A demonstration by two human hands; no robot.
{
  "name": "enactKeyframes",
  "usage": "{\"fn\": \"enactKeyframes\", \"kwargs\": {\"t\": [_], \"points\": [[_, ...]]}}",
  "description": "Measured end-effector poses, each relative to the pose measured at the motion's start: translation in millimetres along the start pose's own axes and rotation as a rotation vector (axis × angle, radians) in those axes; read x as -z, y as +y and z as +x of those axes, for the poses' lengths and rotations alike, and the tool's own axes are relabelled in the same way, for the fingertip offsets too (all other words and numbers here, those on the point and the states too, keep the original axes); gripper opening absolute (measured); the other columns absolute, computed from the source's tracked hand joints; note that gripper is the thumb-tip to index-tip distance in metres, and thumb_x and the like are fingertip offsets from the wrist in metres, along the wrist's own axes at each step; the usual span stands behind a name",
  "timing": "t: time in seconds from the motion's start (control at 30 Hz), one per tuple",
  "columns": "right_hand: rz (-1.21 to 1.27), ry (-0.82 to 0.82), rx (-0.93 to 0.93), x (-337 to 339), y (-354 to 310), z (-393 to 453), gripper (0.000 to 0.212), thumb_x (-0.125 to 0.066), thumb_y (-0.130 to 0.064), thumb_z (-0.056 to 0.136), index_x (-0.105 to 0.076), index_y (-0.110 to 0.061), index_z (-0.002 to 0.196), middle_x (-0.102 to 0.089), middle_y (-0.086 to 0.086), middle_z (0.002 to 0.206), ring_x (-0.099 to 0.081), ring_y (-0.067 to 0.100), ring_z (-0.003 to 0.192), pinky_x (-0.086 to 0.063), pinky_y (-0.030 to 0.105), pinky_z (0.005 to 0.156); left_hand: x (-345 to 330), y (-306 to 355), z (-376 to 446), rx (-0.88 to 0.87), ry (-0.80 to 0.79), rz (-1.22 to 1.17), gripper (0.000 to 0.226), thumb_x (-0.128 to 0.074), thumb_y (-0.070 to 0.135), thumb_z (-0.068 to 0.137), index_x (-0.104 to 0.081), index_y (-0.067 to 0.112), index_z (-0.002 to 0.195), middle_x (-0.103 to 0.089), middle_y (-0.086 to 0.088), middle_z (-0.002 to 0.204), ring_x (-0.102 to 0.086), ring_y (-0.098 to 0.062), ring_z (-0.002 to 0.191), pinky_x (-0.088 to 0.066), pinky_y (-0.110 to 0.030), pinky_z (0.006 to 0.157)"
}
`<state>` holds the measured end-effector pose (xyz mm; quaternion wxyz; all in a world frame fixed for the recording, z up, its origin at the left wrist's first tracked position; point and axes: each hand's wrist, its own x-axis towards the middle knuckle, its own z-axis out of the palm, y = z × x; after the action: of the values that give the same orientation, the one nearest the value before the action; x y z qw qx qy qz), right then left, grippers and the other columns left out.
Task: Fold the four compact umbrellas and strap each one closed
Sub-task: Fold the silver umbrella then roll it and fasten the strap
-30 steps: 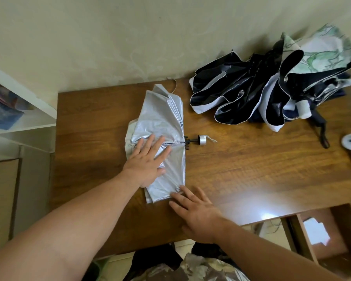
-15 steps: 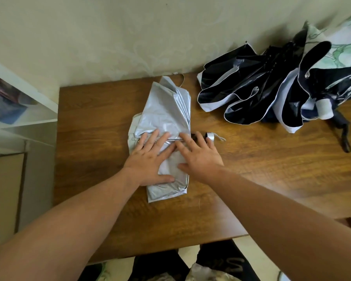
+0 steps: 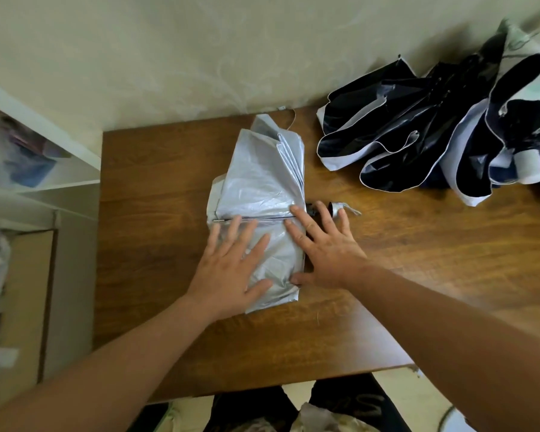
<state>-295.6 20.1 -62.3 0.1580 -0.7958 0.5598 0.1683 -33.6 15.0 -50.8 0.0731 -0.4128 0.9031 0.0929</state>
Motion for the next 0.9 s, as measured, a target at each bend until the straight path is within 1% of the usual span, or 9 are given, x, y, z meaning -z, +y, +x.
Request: {"fn": "enactKeyframes", "kwargs": {"t": [0.07,0.13,0.3,0.4,0.53,0.67,0.77,0.83,0.9], "points": [[0.005,-0.007,-0.003,0,-2,-1,0.119,-0.031,-0.099,0.076,0.022,-0.034,0.162,0.045,-0.006,0.162,0.026,0.044,0.154,0.011,0.072,0.119,-3,28,15,0.017,0.028,-0.036,0.083,-0.031,0.069,0.104,-0.01,0.021,0.169,0.003,-0.006,0.177,0.014,-0.03,0.162,-0.003,-0.059,0.13],[0.011,-0.018,0.013,1,1,-3,0.122,-0.031,-0.099,0.074,0.022,-0.034,0.162,0.043,-0.007,0.162,0.026,0.043,0.154,0.009,0.071,0.121,-13,38,23,0.059,-0.038,-0.028,0.092,-0.029,0.075,0.101,-0.003,0.018,0.169,0.009,-0.007,0.177,0.018,-0.031,0.161,-0.004,-0.058,0.13],[0.025,-0.074,0.026,12,3,-12,0.125,-0.05,-0.091,0.076,0.018,-0.032,0.163,0.046,-0.006,0.161,0.032,0.039,0.152,0.012,0.067,0.122,-34,18,8,0.063,-0.182,0.014,0.11,-0.021,0.098,0.083,0.01,0.035,0.167,0.018,-0.003,0.175,0.019,-0.029,0.161,0.003,-0.062,0.126],[0.137,0.003,0.021,22,-22,-23,0.104,-0.057,-0.066,0.087,0.0,-0.029,0.166,0.045,-0.003,0.162,0.039,0.033,0.15,0.011,0.068,0.122,-33,20,10,0.075,-0.184,0.004,0.118,-0.025,0.102,0.075,0.015,0.037,0.166,0.025,-0.001,0.174,0.024,-0.028,0.159,0.008,-0.061,0.126],[0.337,0.096,-0.002,7,-53,-31,0.077,-0.044,-0.049,0.101,-0.013,-0.021,0.166,0.013,-0.004,0.174,0.026,0.014,0.154,-0.004,0.061,0.127,-32,20,7,0.085,-0.161,-0.045,0.126,-0.029,0.105,0.072,0.013,0.034,0.167,0.024,0.0,0.174,0.026,-0.025,0.159,0.007,-0.06,0.127],[0.202,-0.075,-0.209,-28,-35,-39,0.089,-0.018,-0.082,0.096,0.025,-0.036,0.16,0.033,-0.016,0.166,0.033,0.019,0.153,0.007,0.065,0.124,-34,5,-15,0.078,-0.18,-0.05,0.119,-0.028,0.102,0.077,0.006,0.033,0.167,0.023,-0.001,0.174,0.024,-0.028,0.159,0.007,-0.06,0.128],[0.172,-0.111,-0.184,-35,-28,-40,0.094,-0.01,-0.088,0.091,0.033,-0.036,0.156,0.04,-0.015,0.163,0.036,0.022,0.152,0.009,0.067,0.122,-30,-19,-42,0.053,-0.225,-0.058,0.1,-0.022,0.093,0.09,0.009,0.038,0.166,0.029,0.005,0.172,0.029,-0.022,0.158,0.01,-0.055,0.128],[0.182,-0.122,-0.177,-33,-30,-39,0.094,-0.01,-0.087,0.091,0.034,-0.034,0.156,0.04,-0.013,0.163,0.037,0.024,0.151,0.01,0.068,0.121,-23,-33,-50,0.029,-0.236,-0.097,0.079,-0.021,0.081,0.1,-0.005,0.042,0.167,0.017,0.009,0.175,0.02,-0.016,0.16,0.003,-0.052,0.13],[0.187,-0.129,-0.183,-32,-30,-38,0.095,-0.011,-0.087,0.091,0.034,-0.033,0.156,0.041,-0.013,0.163,0.038,0.025,0.15,0.009,0.069,0.121,-9,-41,-45,0.084,-0.046,-0.213,0.055,-0.03,0.062,0.106,-0.054,0.039,0.15,-0.037,0.008,0.166,-0.024,-0.012,0.156,-0.03,-0.053,0.123]]}}
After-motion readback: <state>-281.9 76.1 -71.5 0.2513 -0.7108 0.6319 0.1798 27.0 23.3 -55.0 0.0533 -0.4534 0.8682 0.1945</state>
